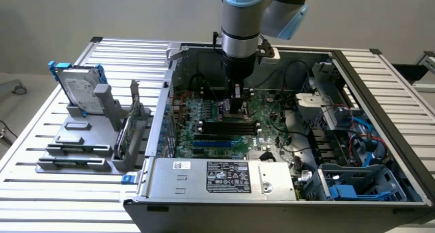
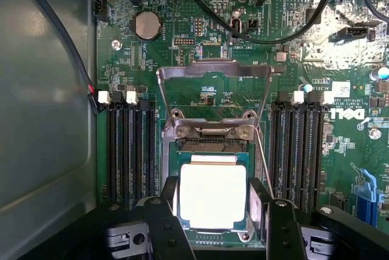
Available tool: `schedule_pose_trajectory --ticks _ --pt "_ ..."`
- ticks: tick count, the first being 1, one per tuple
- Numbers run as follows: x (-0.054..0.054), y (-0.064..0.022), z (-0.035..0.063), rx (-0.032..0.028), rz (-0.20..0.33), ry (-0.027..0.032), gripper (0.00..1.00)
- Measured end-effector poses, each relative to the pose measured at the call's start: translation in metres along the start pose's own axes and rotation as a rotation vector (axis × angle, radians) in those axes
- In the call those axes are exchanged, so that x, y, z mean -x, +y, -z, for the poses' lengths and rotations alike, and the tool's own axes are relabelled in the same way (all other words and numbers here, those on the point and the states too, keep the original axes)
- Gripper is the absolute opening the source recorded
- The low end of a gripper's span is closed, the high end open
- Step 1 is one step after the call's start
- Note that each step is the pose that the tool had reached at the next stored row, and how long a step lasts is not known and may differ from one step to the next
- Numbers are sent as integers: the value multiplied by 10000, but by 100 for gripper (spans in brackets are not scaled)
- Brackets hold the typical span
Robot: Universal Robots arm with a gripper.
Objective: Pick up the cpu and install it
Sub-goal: 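Place the cpu into insertion slot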
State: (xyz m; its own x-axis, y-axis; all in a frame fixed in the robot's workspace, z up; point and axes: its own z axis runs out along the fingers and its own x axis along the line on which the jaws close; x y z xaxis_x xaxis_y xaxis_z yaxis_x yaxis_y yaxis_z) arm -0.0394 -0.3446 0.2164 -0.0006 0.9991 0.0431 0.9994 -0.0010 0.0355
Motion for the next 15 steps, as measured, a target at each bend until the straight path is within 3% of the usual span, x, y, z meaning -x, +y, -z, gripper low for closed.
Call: schedule_pose_trajectory --ticks 9,15 --pt "9 9 -43 -63 -5 2 55" --pt "12 15 -92 -216 -10 2 55"
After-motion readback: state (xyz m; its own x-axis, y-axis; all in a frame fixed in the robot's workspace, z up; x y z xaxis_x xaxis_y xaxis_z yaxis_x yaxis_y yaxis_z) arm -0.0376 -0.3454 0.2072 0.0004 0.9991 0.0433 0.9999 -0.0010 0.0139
